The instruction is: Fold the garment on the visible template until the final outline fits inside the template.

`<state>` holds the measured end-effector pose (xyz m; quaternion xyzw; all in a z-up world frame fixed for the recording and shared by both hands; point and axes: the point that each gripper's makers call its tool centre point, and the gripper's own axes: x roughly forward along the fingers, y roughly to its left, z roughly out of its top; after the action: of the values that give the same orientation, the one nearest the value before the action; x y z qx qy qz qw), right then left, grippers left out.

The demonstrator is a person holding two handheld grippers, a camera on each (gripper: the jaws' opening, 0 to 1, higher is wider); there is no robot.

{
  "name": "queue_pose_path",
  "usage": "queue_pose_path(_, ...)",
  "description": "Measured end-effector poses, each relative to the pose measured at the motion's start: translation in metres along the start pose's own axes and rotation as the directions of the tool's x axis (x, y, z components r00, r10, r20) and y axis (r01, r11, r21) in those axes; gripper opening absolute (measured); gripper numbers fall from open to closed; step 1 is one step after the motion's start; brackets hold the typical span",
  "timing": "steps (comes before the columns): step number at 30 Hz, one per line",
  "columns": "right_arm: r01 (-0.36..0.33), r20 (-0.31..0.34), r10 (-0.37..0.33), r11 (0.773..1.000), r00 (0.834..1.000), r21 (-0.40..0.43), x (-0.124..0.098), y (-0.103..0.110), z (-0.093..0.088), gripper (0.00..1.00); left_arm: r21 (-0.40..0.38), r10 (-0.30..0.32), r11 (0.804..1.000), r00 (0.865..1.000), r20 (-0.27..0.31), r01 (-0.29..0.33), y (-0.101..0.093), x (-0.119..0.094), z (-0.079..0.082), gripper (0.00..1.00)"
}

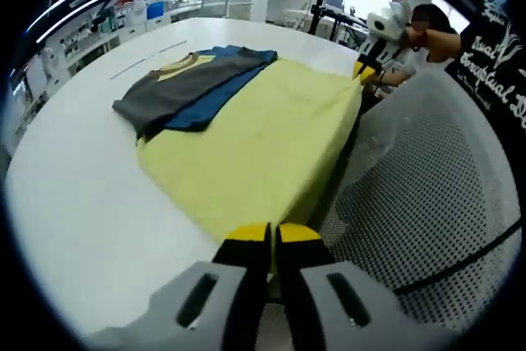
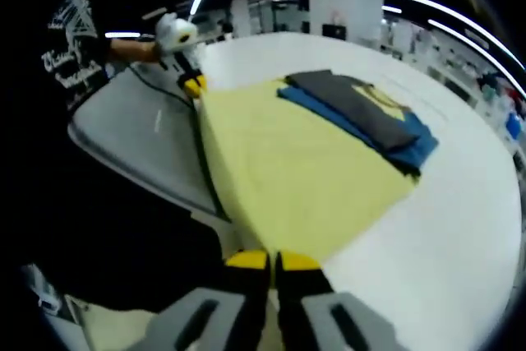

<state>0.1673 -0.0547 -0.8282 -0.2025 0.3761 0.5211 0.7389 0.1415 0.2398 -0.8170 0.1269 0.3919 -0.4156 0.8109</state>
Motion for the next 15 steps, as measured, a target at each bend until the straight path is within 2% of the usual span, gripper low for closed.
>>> queue_pose_path(8,-0.030,-0.011,0.030,1.000,0.999,0.009,-0.007,0.012,-0.004,0.00,-0.014,-0.042,0.999,0.999,-0.002,0.041,-0.011,-0.011,-0.003,0.00)
queue_pose_path(15,-0.041,-0.017,0.041,0.999,0.999,-0.001,-0.018,0.017,0.002,0.00,-0.011,-0.069,0.998,0.998,0.001,0.069,-0.016,-0.020,-0.002,0.00)
